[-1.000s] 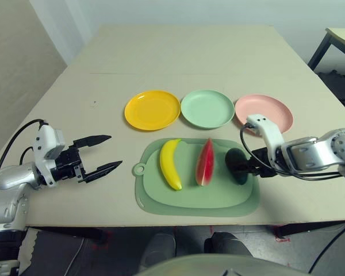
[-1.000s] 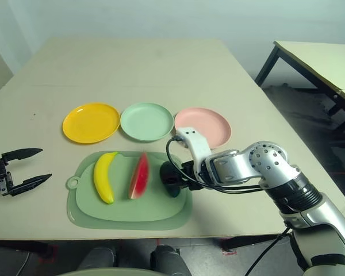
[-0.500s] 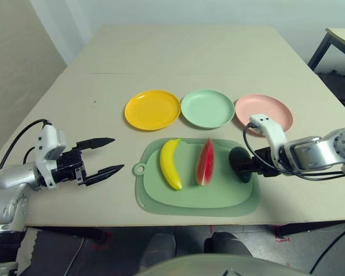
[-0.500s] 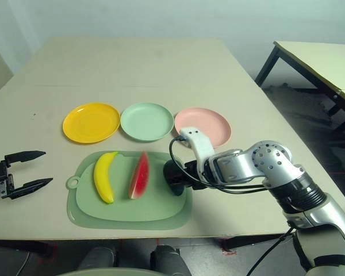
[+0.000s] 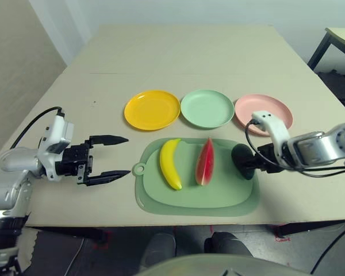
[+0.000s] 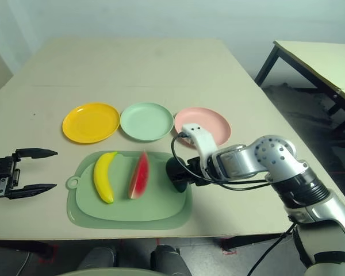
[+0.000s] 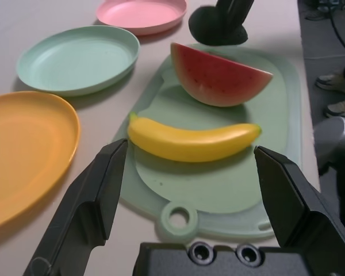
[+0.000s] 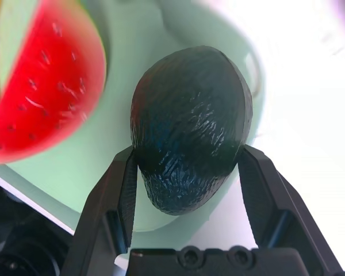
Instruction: Place the fruits into color-matched plates.
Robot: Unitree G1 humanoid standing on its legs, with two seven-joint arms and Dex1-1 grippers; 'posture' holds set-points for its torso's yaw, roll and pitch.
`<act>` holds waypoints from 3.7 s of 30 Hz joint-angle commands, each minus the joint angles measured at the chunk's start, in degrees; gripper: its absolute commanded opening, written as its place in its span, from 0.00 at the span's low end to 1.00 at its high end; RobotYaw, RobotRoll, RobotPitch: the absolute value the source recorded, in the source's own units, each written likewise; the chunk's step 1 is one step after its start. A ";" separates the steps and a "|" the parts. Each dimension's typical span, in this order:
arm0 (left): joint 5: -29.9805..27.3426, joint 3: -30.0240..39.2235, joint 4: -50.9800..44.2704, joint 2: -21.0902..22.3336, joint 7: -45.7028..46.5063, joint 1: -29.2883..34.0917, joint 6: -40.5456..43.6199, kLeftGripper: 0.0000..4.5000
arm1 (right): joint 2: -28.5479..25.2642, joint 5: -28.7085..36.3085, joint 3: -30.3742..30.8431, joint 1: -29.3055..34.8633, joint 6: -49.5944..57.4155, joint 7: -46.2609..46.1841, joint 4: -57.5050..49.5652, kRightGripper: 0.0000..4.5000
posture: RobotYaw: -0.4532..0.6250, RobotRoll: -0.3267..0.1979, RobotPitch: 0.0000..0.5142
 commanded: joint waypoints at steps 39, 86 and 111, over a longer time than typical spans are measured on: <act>0.98 1.92 -2.46 -3.47 6.46 5.63 -0.63 1.00 | 37.56 -93.11 -3.56 -33.14 -32.59 56.99 66.57 0.99 | 0.57 0.62 0.10; 3.77 -0.48 5.43 -2.01 3.08 -0.15 -3.18 1.00 | 27.80 -113.59 26.57 -29.45 -128.62 113.91 29.93 0.99 | 0.53 0.62 0.15; 1.09 0.91 -6.05 -2.25 9.27 5.52 2.86 1.00 | 37.45 -128.67 30.56 -26.65 -125.96 112.56 42.14 0.99 | 0.63 0.62 0.20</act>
